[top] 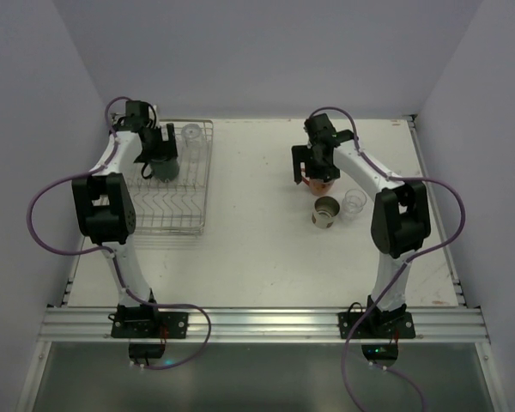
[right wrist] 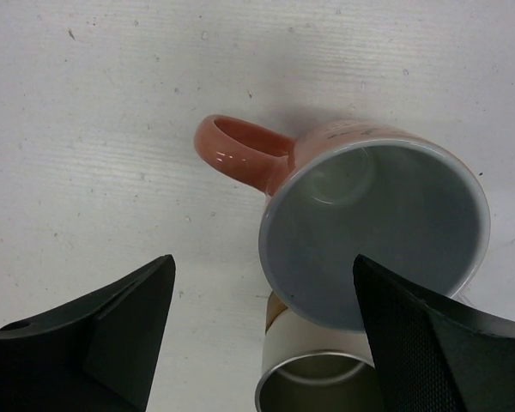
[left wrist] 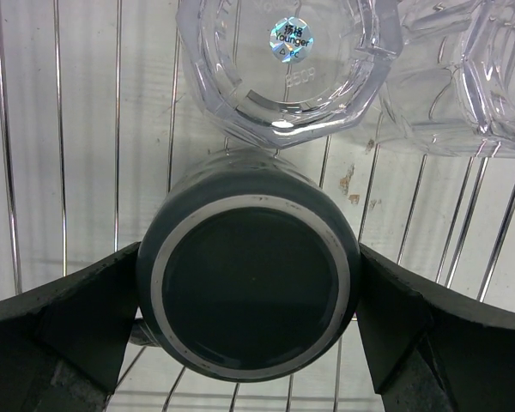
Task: Unload the cups from the dish rack
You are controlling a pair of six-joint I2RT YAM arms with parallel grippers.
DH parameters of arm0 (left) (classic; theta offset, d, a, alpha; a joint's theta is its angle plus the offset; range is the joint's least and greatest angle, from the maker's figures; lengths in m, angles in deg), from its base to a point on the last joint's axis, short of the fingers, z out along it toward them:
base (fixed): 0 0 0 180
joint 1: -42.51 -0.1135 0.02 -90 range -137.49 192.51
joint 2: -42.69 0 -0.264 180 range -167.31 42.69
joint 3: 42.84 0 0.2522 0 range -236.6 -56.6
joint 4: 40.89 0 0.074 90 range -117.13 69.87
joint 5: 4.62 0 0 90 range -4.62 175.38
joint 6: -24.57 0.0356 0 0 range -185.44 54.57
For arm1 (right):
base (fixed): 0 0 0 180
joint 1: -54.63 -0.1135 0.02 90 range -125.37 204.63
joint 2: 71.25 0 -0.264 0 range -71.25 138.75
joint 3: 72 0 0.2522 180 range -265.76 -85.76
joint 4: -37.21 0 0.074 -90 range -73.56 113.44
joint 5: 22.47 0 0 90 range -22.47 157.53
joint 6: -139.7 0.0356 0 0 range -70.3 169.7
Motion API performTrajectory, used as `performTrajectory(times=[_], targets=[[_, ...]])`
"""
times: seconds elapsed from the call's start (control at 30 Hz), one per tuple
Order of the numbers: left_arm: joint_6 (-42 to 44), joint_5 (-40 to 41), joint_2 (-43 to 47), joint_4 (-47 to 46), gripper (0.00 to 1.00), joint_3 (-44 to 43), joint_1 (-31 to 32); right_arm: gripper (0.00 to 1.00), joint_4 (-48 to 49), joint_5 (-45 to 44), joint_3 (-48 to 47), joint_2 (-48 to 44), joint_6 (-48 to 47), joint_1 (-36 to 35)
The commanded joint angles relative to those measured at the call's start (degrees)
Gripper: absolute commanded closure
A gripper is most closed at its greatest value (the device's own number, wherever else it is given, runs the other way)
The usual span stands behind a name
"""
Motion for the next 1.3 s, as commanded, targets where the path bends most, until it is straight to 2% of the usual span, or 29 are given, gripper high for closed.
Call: performTrajectory(times=[0.0, 0.1, 0.13, 0.2, 0.23, 0.27, 0.3, 0.33, 0.5, 0.77, 1.1, 1.27], targets=[[1.37, -0.88, -1.0, 0.84, 0.0, -2.11, -0.38, 0.14, 1.27, -0.34, 0.5, -4.18, 0.46, -0.25], [1.2, -0.79, -1.17, 1.01, 0.02, -2.28, -0.38, 0.14, 1.44, -0.96, 1.47, -4.97, 0.55, -0.25], [0.85, -0.71, -1.26, 1.19, 0.14, -2.37, -0.38, 0.14, 1.44, -1.13, 1.64, -5.24, 0.73, -0.34], [0.67, -0.18, -1.26, 1.45, 0.3, -2.46, -0.38, 0.14, 1.62, -1.22, 2.34, -5.77, 0.73, -0.34], [0.32, 0.08, -1.09, 1.54, 0.58, -2.55, -0.38, 0.14, 1.62, -1.4, 2.43, -6.46, 0.9, -0.43], [0.14, 0.87, -1.0, 1.8, 0.79, -2.63, -0.38, 0.14, 1.7, -1.92, 2.7, -6.82, 0.9, -0.43], [-0.12, 1.23, -0.91, 1.98, 0.95, -2.72, -0.38, 0.14, 1.62, -2.28, 2.7, -7.17, 1.08, -0.52], [-0.38, 1.49, -0.56, 2.07, 1.0, -2.81, -0.38, 0.14, 1.62, -2.71, 2.7, -7.96, 1.17, -0.69], [-0.65, 2.02, 0.84, 2.33, 1.0, -2.81, -0.38, 0.14, 1.0, -4.47, 2.17, -10.07, 1.78, -0.78], [-1.88, 2.64, 8.57, 1.54, 1.0, -2.9, -0.38, 0.14, 0.47, -9.14, 0.5, -15.52, 2.84, -1.57], [-5.21, -6.41, 23.14, 0.41, 1.0, -1.07, 0.85, 0.12, 8.03, 14.23, 2.7, -19.21, 8.63, -1.57], [-8.55, -16.95, 29.93, -4.78, 1.0, 3.6, 1.29, 0.13, 11.63, 25.9, 3.31, -20.71, 12.41, -1.66]])
